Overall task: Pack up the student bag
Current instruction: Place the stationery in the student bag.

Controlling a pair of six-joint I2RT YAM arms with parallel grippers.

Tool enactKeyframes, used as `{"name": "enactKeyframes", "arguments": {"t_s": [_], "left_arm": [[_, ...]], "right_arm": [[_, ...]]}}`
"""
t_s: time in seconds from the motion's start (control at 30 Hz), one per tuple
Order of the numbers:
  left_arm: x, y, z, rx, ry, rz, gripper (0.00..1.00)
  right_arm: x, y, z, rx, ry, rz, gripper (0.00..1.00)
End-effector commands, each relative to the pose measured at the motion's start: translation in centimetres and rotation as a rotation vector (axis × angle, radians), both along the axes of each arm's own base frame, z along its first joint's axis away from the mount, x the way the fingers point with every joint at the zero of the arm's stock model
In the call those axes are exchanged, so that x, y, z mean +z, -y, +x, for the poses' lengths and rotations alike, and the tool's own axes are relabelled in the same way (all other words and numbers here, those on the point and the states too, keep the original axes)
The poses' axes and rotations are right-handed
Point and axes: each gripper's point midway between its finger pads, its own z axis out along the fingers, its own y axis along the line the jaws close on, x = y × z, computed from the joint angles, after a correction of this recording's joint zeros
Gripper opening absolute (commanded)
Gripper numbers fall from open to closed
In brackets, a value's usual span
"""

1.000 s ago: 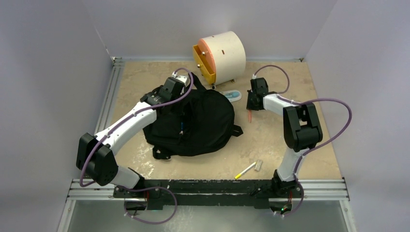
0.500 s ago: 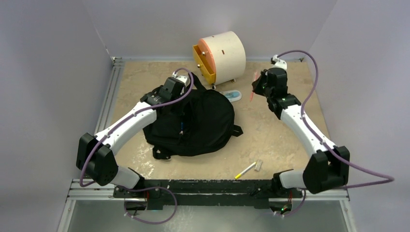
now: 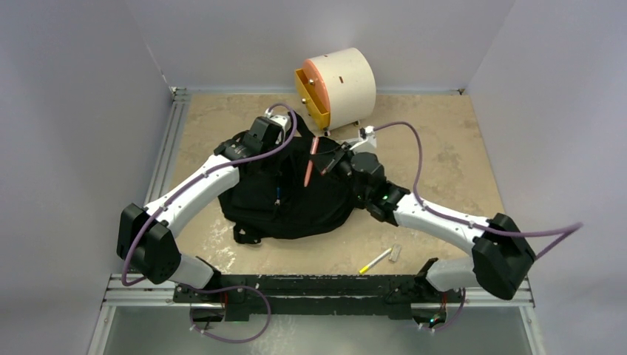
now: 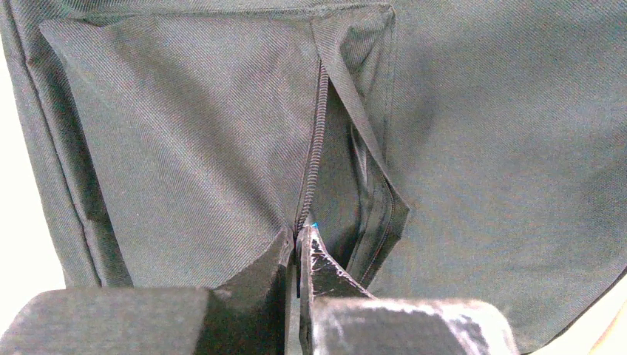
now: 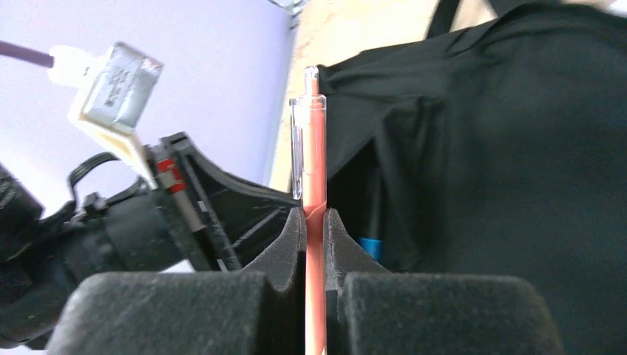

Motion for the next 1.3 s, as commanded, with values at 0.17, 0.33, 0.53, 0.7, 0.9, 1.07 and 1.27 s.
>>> {"name": "enactKeyframes", "arguments": {"t_s": [0.17, 0.33, 0.53, 0.7, 0.9, 1.07, 1.27], "left_arm": [[2.4, 0.8, 0.7, -0.019, 0.053, -0.046, 0.00], [2.5, 0.9, 0.6, -0.025, 0.052, -0.051, 0.00], [2.7, 1.0, 0.5, -0.031, 0.049, -0.059, 0.00], [2.5, 1.0, 0.3, -0.034, 0.048, -0.062, 0.00], [2.5, 1.2, 0.2, -0.038, 0.047, -0.070, 0.00], [2.5, 1.1, 0.3, -0.035, 0.049, -0.067, 0.00], [2.9, 1.0, 0.3, -0.022, 0.066, -0.080, 0.00]], "right_arm": [[1.3, -4.9, 1.2, -0.134, -0.015, 0.188, 0.00], [-1.0, -6.9, 1.0, -0.105, -0.043, 0.158, 0.00], [-3.6, -9.0, 1.7, -0.062, -0.055, 0.087, 0.00], [-4.6, -9.5, 2.4, -0.063, -0.042, 0.040, 0.00], [-5.6, -10.2, 2.5, -0.031, -0.032, -0.021, 0.00], [-6.7, -11.5, 1.2, 0.069, -0.058, -0.047, 0.00], [-8.4, -12.1, -0.8, 0.148, -0.108, -0.055, 0.00]]}}
